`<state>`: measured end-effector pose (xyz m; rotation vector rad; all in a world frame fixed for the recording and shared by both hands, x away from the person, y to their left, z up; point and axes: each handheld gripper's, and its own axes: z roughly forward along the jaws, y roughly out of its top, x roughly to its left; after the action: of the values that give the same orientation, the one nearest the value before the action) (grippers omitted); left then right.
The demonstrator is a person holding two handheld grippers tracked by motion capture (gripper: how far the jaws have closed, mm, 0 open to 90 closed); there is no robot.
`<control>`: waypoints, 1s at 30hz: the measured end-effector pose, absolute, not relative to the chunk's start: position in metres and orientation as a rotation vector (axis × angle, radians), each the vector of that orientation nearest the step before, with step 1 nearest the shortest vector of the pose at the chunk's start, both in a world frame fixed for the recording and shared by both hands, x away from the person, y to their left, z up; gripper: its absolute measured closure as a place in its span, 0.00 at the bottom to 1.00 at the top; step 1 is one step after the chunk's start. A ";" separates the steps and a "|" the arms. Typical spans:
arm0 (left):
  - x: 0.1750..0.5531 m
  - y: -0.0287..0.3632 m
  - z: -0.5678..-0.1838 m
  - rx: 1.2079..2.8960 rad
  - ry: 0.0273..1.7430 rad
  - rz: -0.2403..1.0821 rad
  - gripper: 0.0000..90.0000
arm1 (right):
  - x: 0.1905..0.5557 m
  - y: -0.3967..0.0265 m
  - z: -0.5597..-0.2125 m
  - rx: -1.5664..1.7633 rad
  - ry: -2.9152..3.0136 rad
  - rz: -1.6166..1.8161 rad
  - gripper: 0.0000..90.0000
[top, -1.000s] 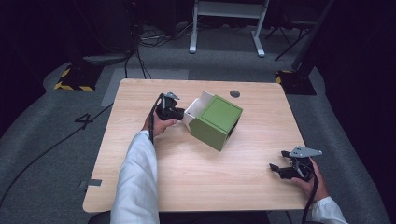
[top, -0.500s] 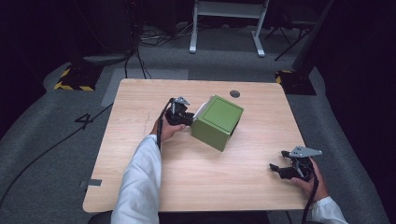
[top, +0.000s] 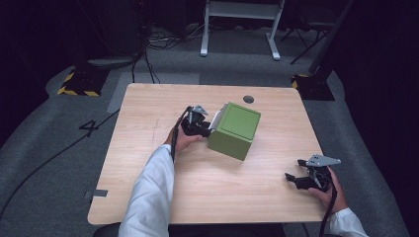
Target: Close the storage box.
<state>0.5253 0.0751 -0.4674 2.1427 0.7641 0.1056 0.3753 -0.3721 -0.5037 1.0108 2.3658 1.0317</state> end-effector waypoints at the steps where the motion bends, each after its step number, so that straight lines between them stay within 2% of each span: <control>1: 0.525 0.073 -0.467 2.137 0.765 0.099 0.59 | 0.375 -0.372 -0.504 1.011 2.366 1.033 0.18; 6: 0.525 0.067 -0.467 2.151 0.754 0.102 0.57 | 0.375 -0.372 -0.504 1.012 2.366 1.032 0.18; 18: 0.522 0.080 -0.450 2.142 0.783 0.222 0.42 | 0.375 -0.372 -0.504 1.011 2.366 1.032 0.18; 22: 0.518 0.088 -0.443 2.156 0.807 0.296 0.34 | 0.375 -0.372 -0.504 1.011 2.366 1.031 0.18; 30: 0.509 0.109 -0.427 2.206 0.847 0.426 0.27 | 0.375 -0.372 -0.504 1.011 2.366 1.031 0.18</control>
<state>0.5091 0.1093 -0.4273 2.2062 0.8466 0.4256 0.3753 -0.3721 -0.5037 1.0106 2.3658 1.0314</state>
